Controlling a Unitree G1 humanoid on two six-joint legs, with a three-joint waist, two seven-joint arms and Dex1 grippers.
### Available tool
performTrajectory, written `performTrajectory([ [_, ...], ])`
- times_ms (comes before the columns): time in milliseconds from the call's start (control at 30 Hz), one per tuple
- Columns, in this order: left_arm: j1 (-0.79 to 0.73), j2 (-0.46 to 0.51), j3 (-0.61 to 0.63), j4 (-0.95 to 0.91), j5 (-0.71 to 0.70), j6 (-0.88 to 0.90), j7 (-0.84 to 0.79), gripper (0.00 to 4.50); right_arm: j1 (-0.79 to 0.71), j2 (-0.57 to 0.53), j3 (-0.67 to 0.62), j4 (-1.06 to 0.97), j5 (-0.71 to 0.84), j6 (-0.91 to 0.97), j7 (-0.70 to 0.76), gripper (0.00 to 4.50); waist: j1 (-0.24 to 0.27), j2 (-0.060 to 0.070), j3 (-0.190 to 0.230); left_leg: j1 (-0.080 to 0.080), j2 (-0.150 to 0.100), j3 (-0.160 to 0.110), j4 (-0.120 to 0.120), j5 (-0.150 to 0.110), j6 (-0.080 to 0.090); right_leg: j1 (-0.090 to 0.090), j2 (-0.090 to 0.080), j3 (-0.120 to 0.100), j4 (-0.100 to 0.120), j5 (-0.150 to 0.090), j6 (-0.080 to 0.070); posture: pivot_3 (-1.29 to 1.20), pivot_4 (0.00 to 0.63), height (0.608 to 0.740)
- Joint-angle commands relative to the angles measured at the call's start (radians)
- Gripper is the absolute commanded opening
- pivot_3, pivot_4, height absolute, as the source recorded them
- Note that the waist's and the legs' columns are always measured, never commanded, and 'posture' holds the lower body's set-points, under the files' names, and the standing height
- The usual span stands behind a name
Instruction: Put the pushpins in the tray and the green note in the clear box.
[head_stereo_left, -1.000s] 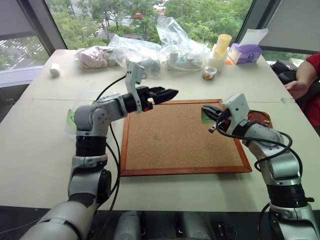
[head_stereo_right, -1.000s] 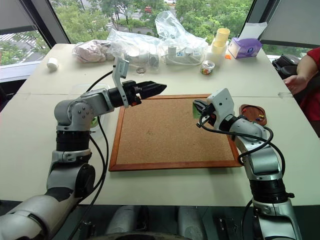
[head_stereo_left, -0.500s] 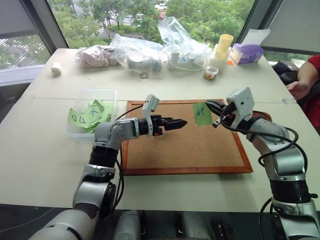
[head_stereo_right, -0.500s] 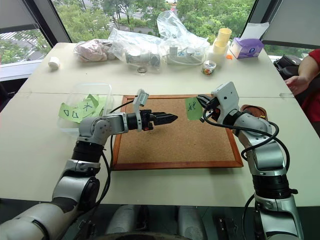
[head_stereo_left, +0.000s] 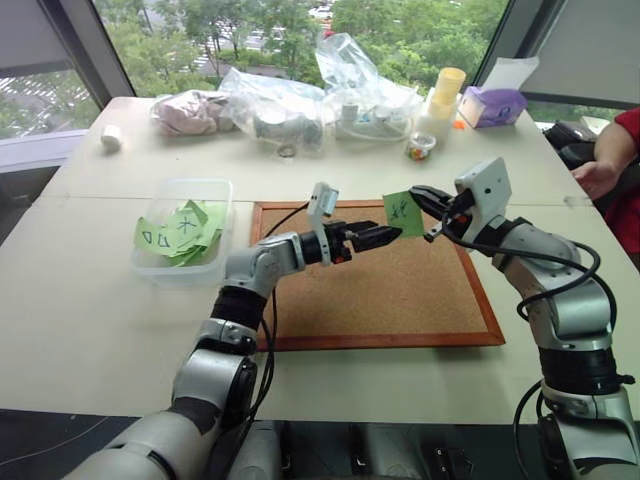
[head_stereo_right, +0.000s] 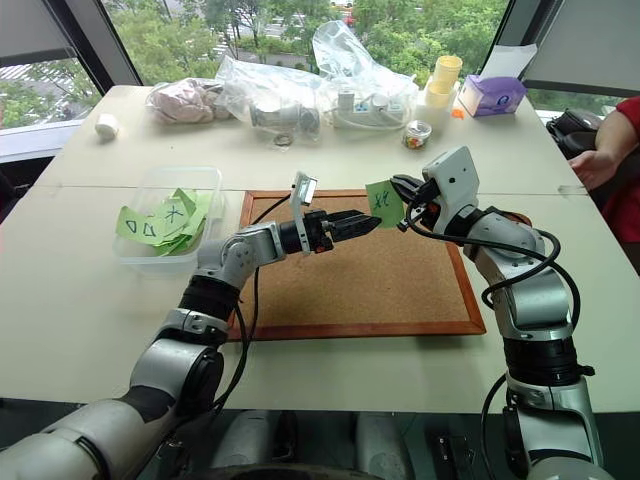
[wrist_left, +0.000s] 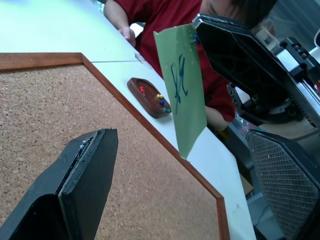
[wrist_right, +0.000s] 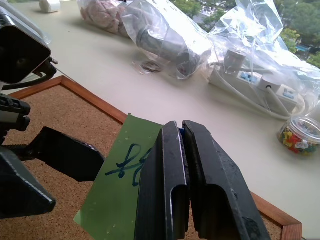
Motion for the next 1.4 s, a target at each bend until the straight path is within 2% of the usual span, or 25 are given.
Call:
performTrajectory([
  [33,-0.079,-0.032,0.045,0.089,-0.026,-0.053,-0.045,4.45,-0.016,-0.006,-0.029,-0.053,0.021,0.006,-0.006,0.0,0.001,0.0,0.0,0.0,0.0,0.0,0.0,0.0,0.0,0.0,0.0,0.0,0.0,0.0,0.0,0.0,0.15,0.735],
  [200,-0.151,-0.062,0.075,0.216,-0.011,-0.106,-0.073,4.45,-0.011,-0.002,-0.031,-0.08,0.033,0.025,-0.019,0.0,-0.001,0.0,0.0,0.0,0.0,0.0,0.0,0.0,0.0,0.0,0.0,0.0,-0.001,0.0,0.0,0.0,0.15,0.735],
  [300,-0.171,-0.076,0.081,0.244,-0.004,-0.127,-0.067,3.15,-0.005,0.002,-0.032,-0.098,0.039,0.035,-0.03,0.0,-0.001,0.0,0.0,0.0,0.0,0.0,0.0,0.0,0.0,0.0,0.0,0.0,-0.001,0.0,0.0,0.0,0.15,0.735],
  [500,-0.169,-0.085,0.083,0.243,0.006,-0.121,-0.057,0.06,0.008,0.006,-0.029,-0.121,0.051,0.049,-0.047,0.0,-0.001,0.0,0.0,0.0,0.0,-0.001,0.0,0.0,0.0,0.0,0.0,0.0,-0.001,0.0,0.0,0.0,0.15,0.735],
  [833,-0.183,-0.108,0.134,0.21,-0.04,-0.038,0.031,0.01,0.018,0.023,-0.024,-0.116,0.052,0.037,-0.067,0.0,-0.001,0.0,0.0,0.0,0.0,-0.001,0.0,0.0,0.0,0.0,0.0,0.0,-0.001,0.0,0.0,0.0,0.15,0.735],
  [967,-0.198,-0.126,0.2,0.213,-0.094,0.051,0.103,0.01,0.018,0.081,-0.056,-0.095,0.065,0.032,-0.131,0.0,-0.002,0.0,0.0,0.0,0.0,-0.001,0.0,0.0,0.0,0.0,0.0,0.0,-0.001,0.0,0.0,0.0,0.15,0.735],
  [1133,-0.209,-0.131,0.248,0.247,-0.103,0.057,0.169,0.01,0.018,0.128,-0.087,-0.097,0.085,0.042,-0.176,0.0,-0.002,0.0,0.0,0.0,0.0,-0.001,0.0,0.0,0.0,0.0,0.0,0.0,-0.001,0.0,0.0,0.0,0.15,0.735],
  [1400,-0.216,-0.136,0.296,0.235,-0.139,0.102,0.237,0.01,0.026,0.137,-0.098,-0.105,0.111,0.048,-0.194,0.0,-0.002,0.0,0.0,0.0,0.0,-0.001,0.0,0.0,0.0,0.0,0.0,0.0,-0.001,0.0,0.0,0.0,0.15,0.735],
])
